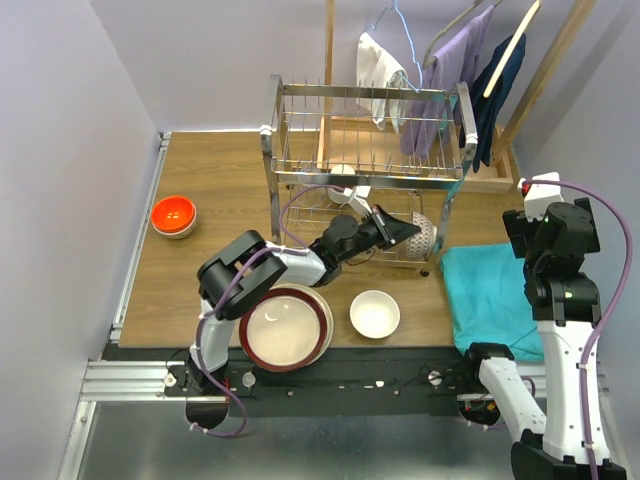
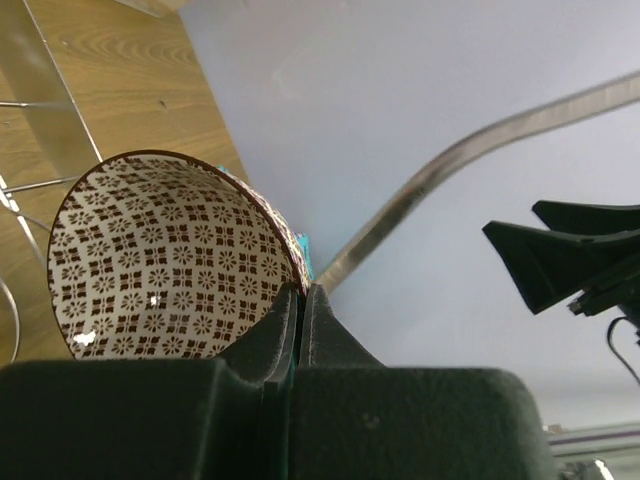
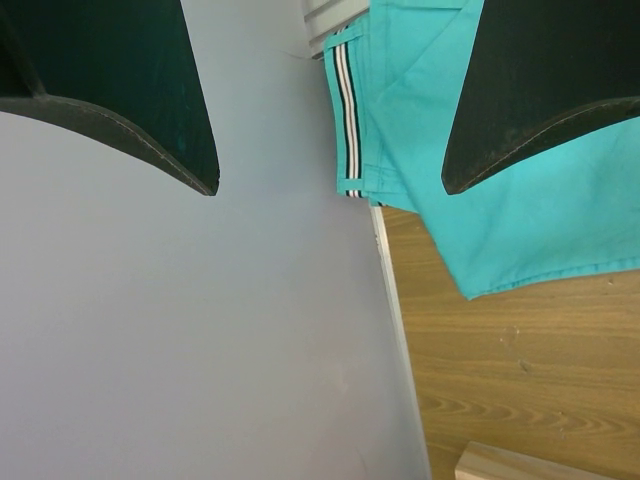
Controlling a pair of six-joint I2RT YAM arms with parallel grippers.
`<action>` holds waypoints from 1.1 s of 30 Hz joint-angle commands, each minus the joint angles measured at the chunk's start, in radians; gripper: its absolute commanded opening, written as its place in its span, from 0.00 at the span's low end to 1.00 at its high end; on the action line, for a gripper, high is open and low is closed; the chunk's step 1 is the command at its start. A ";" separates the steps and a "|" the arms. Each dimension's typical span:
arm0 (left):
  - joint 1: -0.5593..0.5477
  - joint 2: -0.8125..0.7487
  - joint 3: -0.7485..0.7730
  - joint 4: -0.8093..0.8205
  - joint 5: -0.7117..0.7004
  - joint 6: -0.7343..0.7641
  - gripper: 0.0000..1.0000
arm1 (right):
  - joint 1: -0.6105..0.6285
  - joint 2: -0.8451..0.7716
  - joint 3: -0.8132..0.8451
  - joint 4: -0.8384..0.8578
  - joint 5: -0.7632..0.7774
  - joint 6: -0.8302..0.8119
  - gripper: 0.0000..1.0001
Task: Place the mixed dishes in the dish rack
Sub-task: Insert the bowl into the dish rack
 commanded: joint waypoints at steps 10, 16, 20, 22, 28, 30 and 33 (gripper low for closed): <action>0.073 0.139 0.046 0.271 0.149 -0.151 0.00 | -0.050 -0.013 -0.038 0.006 -0.041 0.031 1.00; 0.073 0.085 0.006 0.166 0.129 -0.123 0.03 | -0.055 -0.019 -0.045 0.014 -0.057 0.044 1.00; 0.071 0.063 -0.007 0.111 0.132 -0.096 0.22 | -0.057 -0.041 -0.051 0.006 -0.064 0.051 1.00; 0.068 0.045 -0.002 0.080 0.134 -0.080 0.34 | -0.058 -0.052 -0.050 -0.006 -0.064 0.055 1.00; 0.064 0.025 0.004 0.027 0.135 -0.042 0.42 | -0.060 -0.091 -0.051 -0.030 -0.072 0.064 1.00; 0.062 0.016 -0.003 0.019 0.140 -0.034 0.42 | -0.061 -0.099 -0.051 -0.035 -0.075 0.066 1.00; 0.058 -0.017 -0.031 0.011 0.166 -0.001 0.44 | -0.061 -0.102 -0.045 -0.041 -0.083 0.072 1.00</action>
